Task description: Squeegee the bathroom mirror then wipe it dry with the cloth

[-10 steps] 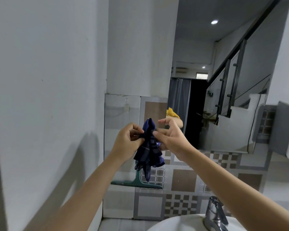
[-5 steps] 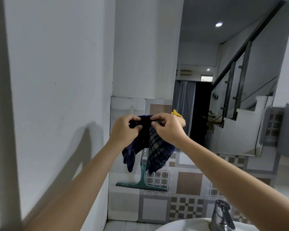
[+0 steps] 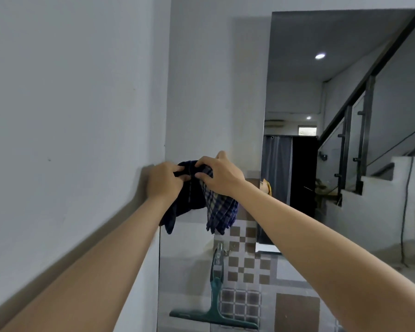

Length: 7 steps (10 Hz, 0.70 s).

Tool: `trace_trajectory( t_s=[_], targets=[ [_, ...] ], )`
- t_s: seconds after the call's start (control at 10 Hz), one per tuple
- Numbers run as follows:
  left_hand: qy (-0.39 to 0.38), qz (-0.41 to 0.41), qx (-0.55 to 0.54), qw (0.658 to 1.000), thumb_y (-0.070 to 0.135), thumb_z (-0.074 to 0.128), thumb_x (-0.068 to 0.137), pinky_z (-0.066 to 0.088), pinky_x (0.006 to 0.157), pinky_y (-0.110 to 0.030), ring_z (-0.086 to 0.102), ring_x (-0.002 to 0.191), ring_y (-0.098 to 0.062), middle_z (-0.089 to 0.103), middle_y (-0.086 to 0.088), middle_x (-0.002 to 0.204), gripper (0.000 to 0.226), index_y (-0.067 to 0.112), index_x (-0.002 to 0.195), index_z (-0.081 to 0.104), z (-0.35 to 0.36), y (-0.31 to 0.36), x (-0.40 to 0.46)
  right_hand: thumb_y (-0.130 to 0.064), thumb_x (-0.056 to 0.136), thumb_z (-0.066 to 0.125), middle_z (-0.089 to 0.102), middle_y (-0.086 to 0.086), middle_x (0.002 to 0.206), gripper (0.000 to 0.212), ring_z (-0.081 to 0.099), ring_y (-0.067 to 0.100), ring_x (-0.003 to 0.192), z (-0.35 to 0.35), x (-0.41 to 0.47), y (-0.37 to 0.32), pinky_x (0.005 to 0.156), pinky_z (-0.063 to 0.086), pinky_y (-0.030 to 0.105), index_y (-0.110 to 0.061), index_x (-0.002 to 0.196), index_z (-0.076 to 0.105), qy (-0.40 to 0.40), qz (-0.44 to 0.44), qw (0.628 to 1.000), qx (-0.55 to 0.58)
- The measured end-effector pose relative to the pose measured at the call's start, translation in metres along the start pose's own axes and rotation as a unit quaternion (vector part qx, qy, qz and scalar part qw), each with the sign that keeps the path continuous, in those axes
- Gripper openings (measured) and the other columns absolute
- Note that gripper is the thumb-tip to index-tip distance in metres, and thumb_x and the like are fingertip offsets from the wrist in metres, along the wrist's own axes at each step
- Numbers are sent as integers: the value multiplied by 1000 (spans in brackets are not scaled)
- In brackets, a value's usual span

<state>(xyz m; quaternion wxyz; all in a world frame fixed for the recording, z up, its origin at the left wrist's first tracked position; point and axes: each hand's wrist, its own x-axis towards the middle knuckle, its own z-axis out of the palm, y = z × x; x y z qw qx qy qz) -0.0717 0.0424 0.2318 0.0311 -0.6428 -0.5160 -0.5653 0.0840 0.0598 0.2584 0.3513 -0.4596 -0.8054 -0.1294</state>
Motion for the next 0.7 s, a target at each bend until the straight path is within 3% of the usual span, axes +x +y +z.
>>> trace_trajectory(
  t_s=[0.1,0.2,0.3,0.4,0.6,0.7],
  targets=[
    [-6,-10,-21,1000,18,70,80,52,78,-30,66,92,-21,73,-6,101,25,15,106,72,14,-15,4,-41,94,53,59,1,104,26,60,23,86,19,6,11,70,52,36,-29,116,57,-3,-1,998,55],
    [31,-25,-66,997,17,71,80,47,76,-26,65,90,-20,73,-8,100,23,8,101,72,30,-25,-6,-45,94,50,66,1,87,28,60,21,78,31,-3,23,68,50,37,-21,105,61,-9,46,993,105],
    [58,-15,-79,995,14,69,82,44,73,-24,62,83,-16,73,-10,97,20,4,99,72,38,-26,-15,-46,96,46,60,1,71,36,56,21,68,42,-12,25,61,44,36,-14,83,59,-6,75,990,122],
    [46,-19,-82,995,14,65,85,42,72,-24,57,80,-12,72,-8,96,17,5,99,72,35,-22,-18,-42,98,45,56,1,67,37,56,24,68,44,-19,16,59,43,36,-12,79,54,-8,106,985,135],
    [23,-164,-132,977,17,60,88,45,73,-29,59,84,-19,63,-4,94,12,10,95,67,28,-8,-28,-40,99,42,54,16,90,37,53,31,78,36,-32,7,53,36,31,-7,84,49,-49,172,979,97],
    [52,-202,-126,970,28,60,86,50,73,-34,58,81,-21,60,-1,92,21,12,99,63,27,-8,-44,-36,99,41,42,16,115,36,49,36,96,22,-52,1,72,40,34,-2,102,55,-20,215,971,103]
  ],
)
